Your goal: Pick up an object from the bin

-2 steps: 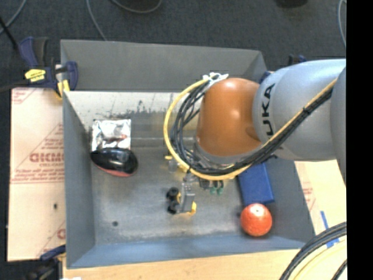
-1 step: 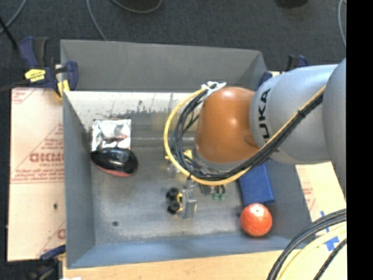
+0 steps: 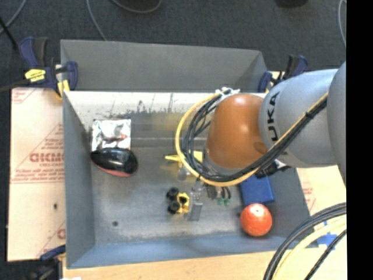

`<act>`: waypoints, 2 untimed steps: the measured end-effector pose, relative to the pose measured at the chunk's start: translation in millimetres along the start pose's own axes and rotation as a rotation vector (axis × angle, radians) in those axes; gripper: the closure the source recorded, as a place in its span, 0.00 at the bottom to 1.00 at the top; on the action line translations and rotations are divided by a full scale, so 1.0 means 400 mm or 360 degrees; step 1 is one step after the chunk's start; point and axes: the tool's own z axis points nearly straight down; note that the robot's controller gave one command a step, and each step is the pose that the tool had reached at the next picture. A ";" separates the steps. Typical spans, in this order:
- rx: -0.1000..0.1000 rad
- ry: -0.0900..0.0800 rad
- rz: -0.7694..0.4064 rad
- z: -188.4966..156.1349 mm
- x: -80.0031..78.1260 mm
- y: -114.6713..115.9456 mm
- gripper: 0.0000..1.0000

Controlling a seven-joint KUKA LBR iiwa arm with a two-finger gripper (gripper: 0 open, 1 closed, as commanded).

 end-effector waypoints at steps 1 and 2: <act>0.0004 0.0006 -0.0051 0.056 -0.020 -0.017 0.00; 0.0002 -0.0002 -0.0472 0.079 -0.060 -0.008 0.00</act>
Offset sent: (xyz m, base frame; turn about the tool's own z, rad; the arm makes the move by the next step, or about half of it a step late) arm 0.0547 0.0045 -0.0467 0.0179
